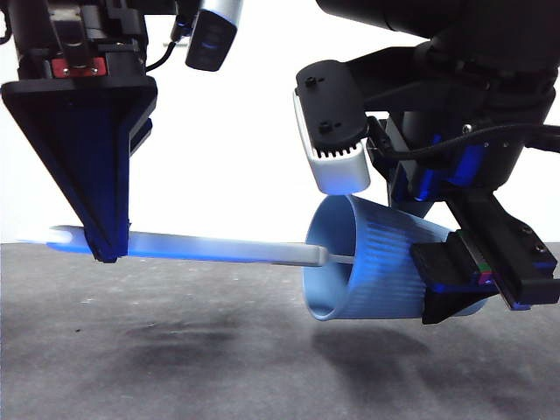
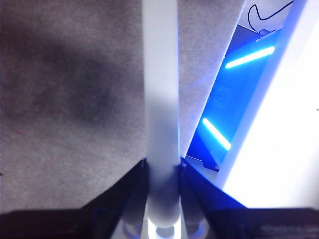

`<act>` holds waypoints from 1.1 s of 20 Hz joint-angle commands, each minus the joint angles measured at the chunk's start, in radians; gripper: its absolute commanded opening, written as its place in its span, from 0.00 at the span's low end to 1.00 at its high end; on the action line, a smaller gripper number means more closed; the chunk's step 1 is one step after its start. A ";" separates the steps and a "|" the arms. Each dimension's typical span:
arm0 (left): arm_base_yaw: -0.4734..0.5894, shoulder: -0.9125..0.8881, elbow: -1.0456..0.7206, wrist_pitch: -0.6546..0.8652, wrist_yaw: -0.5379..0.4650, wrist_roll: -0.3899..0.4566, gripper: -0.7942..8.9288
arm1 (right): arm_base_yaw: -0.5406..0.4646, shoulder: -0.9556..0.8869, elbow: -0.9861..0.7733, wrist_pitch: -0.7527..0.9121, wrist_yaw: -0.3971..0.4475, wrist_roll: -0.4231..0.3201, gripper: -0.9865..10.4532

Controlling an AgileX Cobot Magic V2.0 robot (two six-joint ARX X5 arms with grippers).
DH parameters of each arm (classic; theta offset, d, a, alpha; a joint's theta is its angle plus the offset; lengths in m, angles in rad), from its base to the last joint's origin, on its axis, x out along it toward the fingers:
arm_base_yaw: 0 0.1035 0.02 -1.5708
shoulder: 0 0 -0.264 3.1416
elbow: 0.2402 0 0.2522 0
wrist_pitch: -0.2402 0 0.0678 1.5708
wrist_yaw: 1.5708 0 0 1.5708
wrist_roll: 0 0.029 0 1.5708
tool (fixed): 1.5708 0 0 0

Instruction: Pick up the cup brush,pick up the cup,insert the brush into the cup,clean the cup,put the cup brush back,put the cup back to the fixed position on the table

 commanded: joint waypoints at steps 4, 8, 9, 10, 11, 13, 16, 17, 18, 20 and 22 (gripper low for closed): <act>0.008 0.006 -0.005 -0.015 -0.052 -0.003 0.07 | -0.023 0.003 0.015 -0.019 0.024 0.030 0.07; 0.029 0.006 -0.005 -0.052 -0.068 -0.005 0.07 | -0.085 0.003 0.015 -0.053 0.034 0.084 0.07; 0.037 0.006 -0.005 -0.061 -0.071 -0.006 0.07 | -0.104 0.000 0.015 -0.061 0.034 0.107 0.07; 0.045 0.004 -0.005 -0.069 -0.076 -0.006 0.07 | -0.121 -0.002 0.015 -0.066 0.034 0.129 0.07; 0.052 0.003 -0.005 -0.077 -0.084 -0.006 0.07 | -0.141 -0.005 0.015 -0.071 0.034 0.153 0.07; 0.067 0.002 -0.005 -0.085 -0.087 -0.007 0.07 | -0.180 -0.014 0.015 -0.075 0.034 0.199 0.07; 0.098 -0.003 -0.005 -0.085 -0.086 -0.011 0.07 | -0.240 -0.036 0.015 -0.078 0.033 0.277 0.07; 0.109 -0.004 -0.005 -0.085 -0.086 -0.011 0.07 | -0.257 -0.046 0.015 -0.079 0.032 0.301 0.07; 0.121 -0.005 -0.005 -0.085 -0.086 -0.011 0.07 | -0.274 -0.056 0.015 -0.079 0.030 0.322 0.07; 0.144 -0.005 -0.005 -0.082 -0.085 -0.016 0.07 | -0.302 -0.079 0.015 -0.077 0.029 0.354 0.07; 0.167 -0.007 -0.005 -0.077 -0.085 -0.034 0.07 | -0.327 -0.105 0.015 -0.075 0.022 0.379 0.07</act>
